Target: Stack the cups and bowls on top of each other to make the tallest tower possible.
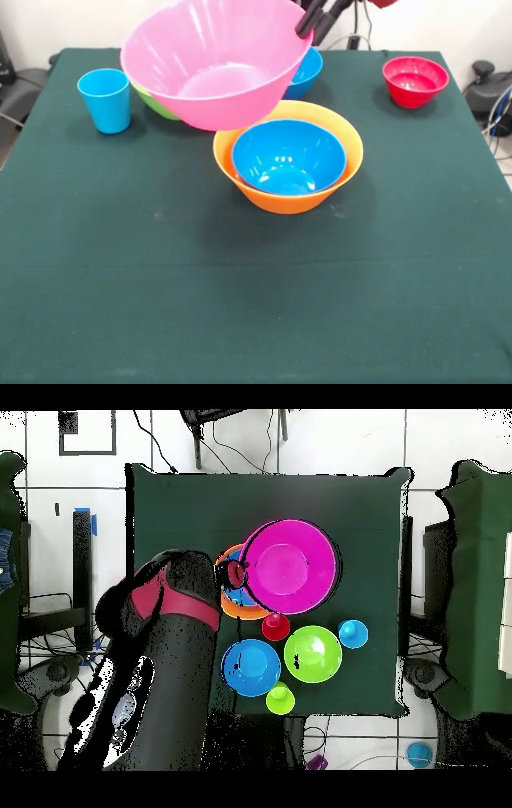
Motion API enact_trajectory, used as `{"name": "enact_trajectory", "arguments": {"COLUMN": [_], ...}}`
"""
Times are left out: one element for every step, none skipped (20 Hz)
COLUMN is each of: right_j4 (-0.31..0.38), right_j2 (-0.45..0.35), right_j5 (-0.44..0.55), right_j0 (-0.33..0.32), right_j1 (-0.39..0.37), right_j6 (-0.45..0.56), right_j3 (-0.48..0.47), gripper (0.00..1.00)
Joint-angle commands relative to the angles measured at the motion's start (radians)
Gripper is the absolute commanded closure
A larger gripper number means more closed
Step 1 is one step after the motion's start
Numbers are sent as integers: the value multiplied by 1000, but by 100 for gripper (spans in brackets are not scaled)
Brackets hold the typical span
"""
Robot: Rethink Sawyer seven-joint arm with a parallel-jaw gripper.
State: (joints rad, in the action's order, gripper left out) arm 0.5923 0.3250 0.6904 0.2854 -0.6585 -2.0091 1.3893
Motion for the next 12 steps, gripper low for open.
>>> {"name": "enact_trajectory", "arguments": {"right_j4": [-47, -51, -56, -61, -68, -75, -82, -84, -88, -89, -92, -93], "right_j2": [-33, -31, -29, -27, -26, -25, -20, -16, -11, -7, -4, -1], "right_j5": [-35, -38, -43, -48, -54, -59, -67, -70, -77, -80, -90, -97], "right_j0": [21, 25, 30, 35, 41, 47, 57, 63, 70, 74, 78, 81], "right_j1": [33, 35, 38, 41, 44, 47, 53, 58, 64, 68, 72, 76], "right_j6": [-217, -225, -238, -252, -266, -281, -305, -315, -330, -335, -344, -350], "right_j3": [44, 45, 46, 48, 51, 55, 57, 55, 57, 56, 58, 57], "gripper": [100, 100, 100, 100, 100, 100, 100, 100, 100, 100, 100, 100]}}
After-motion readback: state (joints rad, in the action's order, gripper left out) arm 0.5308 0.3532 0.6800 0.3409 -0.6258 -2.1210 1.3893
